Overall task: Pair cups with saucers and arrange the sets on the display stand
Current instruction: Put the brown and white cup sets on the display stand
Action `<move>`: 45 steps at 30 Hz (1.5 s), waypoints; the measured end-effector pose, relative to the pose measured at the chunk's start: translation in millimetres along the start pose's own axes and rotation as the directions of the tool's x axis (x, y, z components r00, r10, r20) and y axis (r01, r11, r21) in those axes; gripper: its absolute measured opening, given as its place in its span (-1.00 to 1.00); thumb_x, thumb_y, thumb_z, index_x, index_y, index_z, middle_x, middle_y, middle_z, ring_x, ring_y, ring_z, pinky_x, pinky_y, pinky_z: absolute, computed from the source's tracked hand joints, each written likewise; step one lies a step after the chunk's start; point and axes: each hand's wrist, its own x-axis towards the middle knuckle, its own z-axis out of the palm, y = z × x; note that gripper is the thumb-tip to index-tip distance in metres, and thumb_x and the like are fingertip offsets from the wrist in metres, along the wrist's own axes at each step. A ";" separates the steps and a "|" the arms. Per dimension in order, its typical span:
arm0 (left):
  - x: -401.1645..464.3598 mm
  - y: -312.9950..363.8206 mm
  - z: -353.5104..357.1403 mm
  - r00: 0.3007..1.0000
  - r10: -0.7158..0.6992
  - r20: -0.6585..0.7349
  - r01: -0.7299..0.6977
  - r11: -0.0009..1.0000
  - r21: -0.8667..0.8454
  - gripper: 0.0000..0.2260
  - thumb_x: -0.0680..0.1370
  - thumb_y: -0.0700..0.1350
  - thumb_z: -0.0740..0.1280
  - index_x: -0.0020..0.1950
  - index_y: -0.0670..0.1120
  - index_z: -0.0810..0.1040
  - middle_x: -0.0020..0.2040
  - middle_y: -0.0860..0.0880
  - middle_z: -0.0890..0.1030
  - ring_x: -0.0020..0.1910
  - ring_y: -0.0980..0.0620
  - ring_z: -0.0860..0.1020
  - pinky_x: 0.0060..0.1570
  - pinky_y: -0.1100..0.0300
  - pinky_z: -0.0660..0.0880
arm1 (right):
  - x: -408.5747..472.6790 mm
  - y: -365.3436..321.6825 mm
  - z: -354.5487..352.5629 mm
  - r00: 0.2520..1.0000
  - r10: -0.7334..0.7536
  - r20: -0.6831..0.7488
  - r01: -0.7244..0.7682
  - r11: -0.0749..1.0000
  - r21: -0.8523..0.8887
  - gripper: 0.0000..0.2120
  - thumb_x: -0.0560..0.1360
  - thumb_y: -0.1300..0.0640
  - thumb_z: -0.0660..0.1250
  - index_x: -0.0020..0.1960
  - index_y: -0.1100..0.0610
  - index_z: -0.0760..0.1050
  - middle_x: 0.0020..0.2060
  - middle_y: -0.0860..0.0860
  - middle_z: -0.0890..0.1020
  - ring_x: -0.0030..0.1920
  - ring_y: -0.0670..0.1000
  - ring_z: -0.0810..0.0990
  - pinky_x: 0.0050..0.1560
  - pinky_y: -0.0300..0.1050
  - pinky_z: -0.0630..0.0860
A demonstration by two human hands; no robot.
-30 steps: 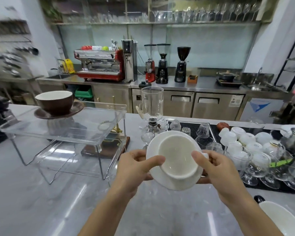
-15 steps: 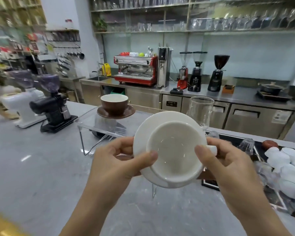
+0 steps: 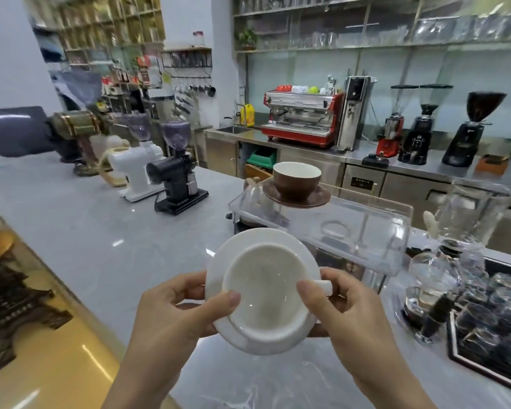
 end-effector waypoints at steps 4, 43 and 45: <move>14.1 -21.8 -9.0 0.998 -0.069 -0.011 0.070 0.997 0.031 -0.53 0.01 0.07 0.59 -0.11 -0.01 0.77 -0.18 -0.15 0.74 -0.21 -0.12 0.70 -0.16 -0.17 0.69 | 2.2 18.1 13.0 0.996 0.089 -0.023 -0.089 0.996 0.007 -0.68 0.27 -0.06 0.50 -0.05 0.08 0.66 -0.16 0.24 0.68 -0.22 0.14 0.69 -0.26 0.16 0.68; 213.6 -103.2 115.5 0.993 -0.086 0.080 0.063 0.966 0.250 -0.75 0.19 0.33 0.53 -0.24 0.25 0.68 -0.27 0.12 0.73 -0.14 -0.02 0.69 -0.03 -0.15 0.65 | 152.6 109.0 -7.4 0.729 0.146 -0.669 -0.169 0.985 0.032 -0.58 0.34 -0.37 0.36 -0.15 -0.01 0.49 -0.17 -0.04 0.59 -0.13 0.03 0.57 -0.05 0.00 0.51; 217.8 -104.8 118.3 0.992 -0.071 0.104 0.042 0.966 0.255 -0.85 0.23 0.29 0.55 -0.29 0.36 0.65 -0.29 0.16 0.72 -0.12 -0.02 0.69 -0.03 -0.16 0.66 | 154.8 114.1 -11.4 0.737 0.150 -0.659 -0.171 0.985 0.033 -0.59 0.32 -0.39 0.35 -0.19 -0.06 0.42 -0.25 -0.08 0.52 -0.21 0.01 0.51 -0.17 -0.07 0.48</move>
